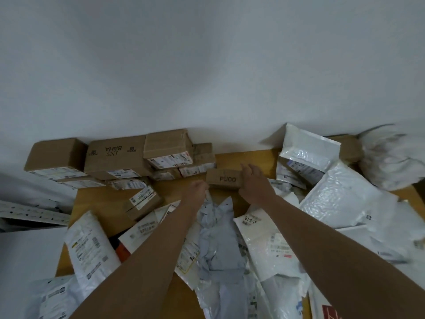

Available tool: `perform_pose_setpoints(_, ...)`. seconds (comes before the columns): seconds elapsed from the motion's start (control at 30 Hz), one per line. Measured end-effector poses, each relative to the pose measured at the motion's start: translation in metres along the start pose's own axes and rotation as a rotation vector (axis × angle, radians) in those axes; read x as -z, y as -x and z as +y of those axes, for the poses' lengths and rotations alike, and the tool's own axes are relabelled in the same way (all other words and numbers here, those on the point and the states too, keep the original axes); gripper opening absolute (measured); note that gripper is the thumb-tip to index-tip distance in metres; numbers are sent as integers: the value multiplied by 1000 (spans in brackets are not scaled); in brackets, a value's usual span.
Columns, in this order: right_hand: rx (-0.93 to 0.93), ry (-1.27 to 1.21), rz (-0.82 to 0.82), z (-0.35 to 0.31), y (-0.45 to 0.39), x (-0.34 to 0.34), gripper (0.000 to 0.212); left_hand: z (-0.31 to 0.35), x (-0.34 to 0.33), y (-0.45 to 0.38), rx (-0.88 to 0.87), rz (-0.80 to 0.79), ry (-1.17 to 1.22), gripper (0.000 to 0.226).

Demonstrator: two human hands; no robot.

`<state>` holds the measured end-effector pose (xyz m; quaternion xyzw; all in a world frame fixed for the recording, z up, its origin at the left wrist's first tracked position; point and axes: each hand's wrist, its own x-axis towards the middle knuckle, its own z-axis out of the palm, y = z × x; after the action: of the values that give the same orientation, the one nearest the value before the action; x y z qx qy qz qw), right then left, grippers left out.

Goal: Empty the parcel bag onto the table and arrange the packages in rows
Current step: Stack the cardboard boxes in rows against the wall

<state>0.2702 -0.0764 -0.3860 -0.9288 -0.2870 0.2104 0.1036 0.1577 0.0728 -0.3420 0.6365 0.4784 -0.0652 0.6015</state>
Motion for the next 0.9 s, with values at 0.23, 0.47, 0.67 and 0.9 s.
perform_pose_setpoints(0.23, -425, 55, 303, 43, 68, -7, 61, -30, -58, 33, -568, -52, -684, 46)
perform_pose_setpoints(0.47, -344, -254, 137, 64, 124, -25, 74, -75, -96, 68, -587, -167, -1149, 72)
perform_pose_setpoints(0.67, -437, -150, 246, 107, 158, 10, 76, -77, -103, 90, -561, -181, -1014, 73)
perform_pose_setpoints(0.9, -473, -145, 286, 161, 135, 58, 83, -37, -146, 91, -551, -106, -861, 70)
